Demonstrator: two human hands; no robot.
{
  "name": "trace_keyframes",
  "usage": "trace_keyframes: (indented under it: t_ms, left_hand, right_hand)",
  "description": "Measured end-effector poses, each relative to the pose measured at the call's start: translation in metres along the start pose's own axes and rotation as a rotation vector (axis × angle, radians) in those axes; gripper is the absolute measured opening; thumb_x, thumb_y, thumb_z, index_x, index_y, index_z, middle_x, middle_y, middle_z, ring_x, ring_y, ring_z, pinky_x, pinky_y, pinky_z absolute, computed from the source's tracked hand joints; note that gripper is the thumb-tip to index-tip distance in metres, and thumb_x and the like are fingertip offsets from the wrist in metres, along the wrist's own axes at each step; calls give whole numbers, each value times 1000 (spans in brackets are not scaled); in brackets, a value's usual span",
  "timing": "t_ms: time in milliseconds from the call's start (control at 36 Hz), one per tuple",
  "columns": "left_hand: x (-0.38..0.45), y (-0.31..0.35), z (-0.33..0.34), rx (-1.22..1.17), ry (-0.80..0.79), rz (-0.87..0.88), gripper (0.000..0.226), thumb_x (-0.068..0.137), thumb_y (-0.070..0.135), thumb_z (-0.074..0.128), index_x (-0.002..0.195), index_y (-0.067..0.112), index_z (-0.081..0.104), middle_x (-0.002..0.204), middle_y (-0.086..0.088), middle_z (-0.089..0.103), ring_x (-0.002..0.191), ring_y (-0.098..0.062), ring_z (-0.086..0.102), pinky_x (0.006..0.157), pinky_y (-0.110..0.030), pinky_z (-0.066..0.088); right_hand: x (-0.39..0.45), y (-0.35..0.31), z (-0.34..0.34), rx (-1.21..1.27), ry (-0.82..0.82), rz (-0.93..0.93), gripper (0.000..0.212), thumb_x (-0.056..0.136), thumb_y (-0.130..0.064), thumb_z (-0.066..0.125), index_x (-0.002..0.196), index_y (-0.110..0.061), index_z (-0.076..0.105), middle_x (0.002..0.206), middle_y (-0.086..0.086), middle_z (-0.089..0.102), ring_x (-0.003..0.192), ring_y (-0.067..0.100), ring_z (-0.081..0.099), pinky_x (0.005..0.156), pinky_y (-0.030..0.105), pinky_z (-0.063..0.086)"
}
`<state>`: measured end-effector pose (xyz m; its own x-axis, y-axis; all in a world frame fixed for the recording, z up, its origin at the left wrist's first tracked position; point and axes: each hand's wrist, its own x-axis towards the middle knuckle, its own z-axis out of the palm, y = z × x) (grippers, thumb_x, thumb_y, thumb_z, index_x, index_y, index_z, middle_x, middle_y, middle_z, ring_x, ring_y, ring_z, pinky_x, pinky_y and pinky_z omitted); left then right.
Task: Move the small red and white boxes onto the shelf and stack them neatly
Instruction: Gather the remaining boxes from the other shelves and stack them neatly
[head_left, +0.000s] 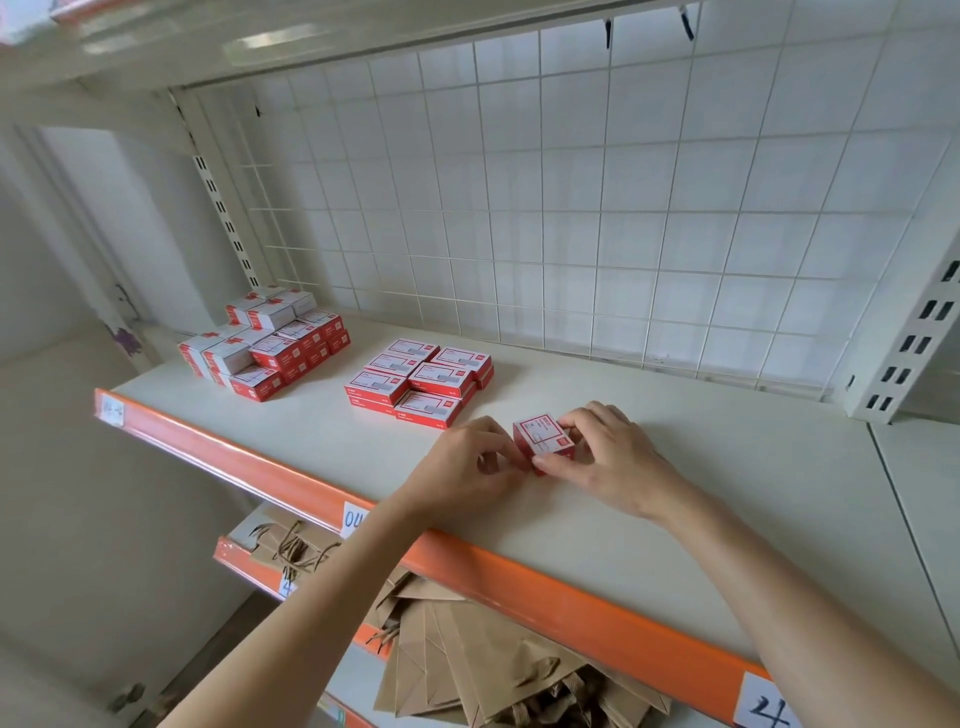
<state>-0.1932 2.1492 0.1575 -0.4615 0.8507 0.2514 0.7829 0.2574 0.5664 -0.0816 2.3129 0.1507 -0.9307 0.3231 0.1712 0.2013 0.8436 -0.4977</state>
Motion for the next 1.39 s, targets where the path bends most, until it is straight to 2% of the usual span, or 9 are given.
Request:
trace_keyframes:
  t_ms: [56, 194, 389, 556, 667, 889, 1111, 1250, 1389]
  left_hand:
    - [-3, 0, 2, 45, 19, 57, 13, 79, 15, 64, 86, 15, 75, 90, 1, 60, 66, -10, 56, 64, -11, 42]
    - [-11, -2, -8, 179, -67, 188, 21, 85, 24, 60, 99, 14, 72, 101, -3, 61, 83, -14, 55, 73, -25, 46]
    - [-21, -35, -42, 238, -104, 204, 20, 88, 22, 63, 106, 18, 70, 110, 1, 60, 94, -14, 59, 81, -23, 46]
    - [-35, -69, -79, 264, -66, 166, 21, 89, 22, 63, 108, 17, 69, 107, 3, 60, 85, -3, 52, 74, -9, 41]
    - [-47, -99, -107, 282, -28, 104, 22, 89, 23, 62, 109, 18, 68, 107, 2, 62, 90, -8, 58, 78, -20, 49]
    - [-78, -170, -165, 273, 35, 10, 22, 89, 24, 62, 109, 19, 68, 105, 4, 61, 86, -4, 57, 76, -16, 50]
    - [-92, -217, -213, 301, 45, -19, 21, 89, 24, 62, 108, 16, 69, 104, 1, 61, 89, -10, 60, 81, -23, 51]
    - [-88, -234, -225, 332, 21, -25, 22, 91, 27, 58, 110, 19, 66, 106, 1, 61, 91, -10, 57, 78, -19, 45]
    - [-83, -237, -226, 338, -3, 16, 24, 92, 27, 56, 111, 19, 66, 109, 1, 60, 95, -12, 56, 80, -23, 46]
  right_hand:
    - [0, -1, 3, -41, 13, -7, 80, 64, -81, 41, 117, -23, 52, 104, -11, 44, 111, 12, 41, 98, 32, 35]
    - [5, -7, 4, -155, 35, -17, 90, 58, -86, 30, 113, -18, 52, 108, -2, 49, 110, 17, 43, 93, 32, 38]
    - [21, -28, 4, -90, -15, 16, 37, 81, -36, 63, 106, -11, 51, 109, 1, 50, 108, 19, 43, 90, 30, 37]
    - [49, -73, 22, -45, -21, -66, 41, 79, -34, 67, 112, -13, 54, 110, -1, 51, 109, 17, 44, 89, 25, 36]
    - [78, -116, 41, -62, -64, -126, 46, 80, -33, 67, 117, -11, 52, 121, 1, 49, 115, 17, 44, 93, 26, 35]
    - [141, -200, 90, -88, -65, -245, 47, 81, -28, 63, 122, -10, 50, 118, 5, 48, 115, 18, 40, 88, 23, 29]
    - [198, -257, 132, -71, -26, -215, 54, 81, -31, 65, 129, -11, 49, 125, 9, 42, 122, 23, 33, 101, 27, 28]
    - [219, -277, 152, -40, 2, -158, 47, 87, -27, 62, 128, -6, 52, 116, 8, 37, 109, 24, 46, 96, 30, 39]
    - [220, -283, 161, -2, -23, -148, 51, 86, -24, 65, 131, -5, 49, 117, 7, 35, 101, 18, 46, 84, 13, 28]
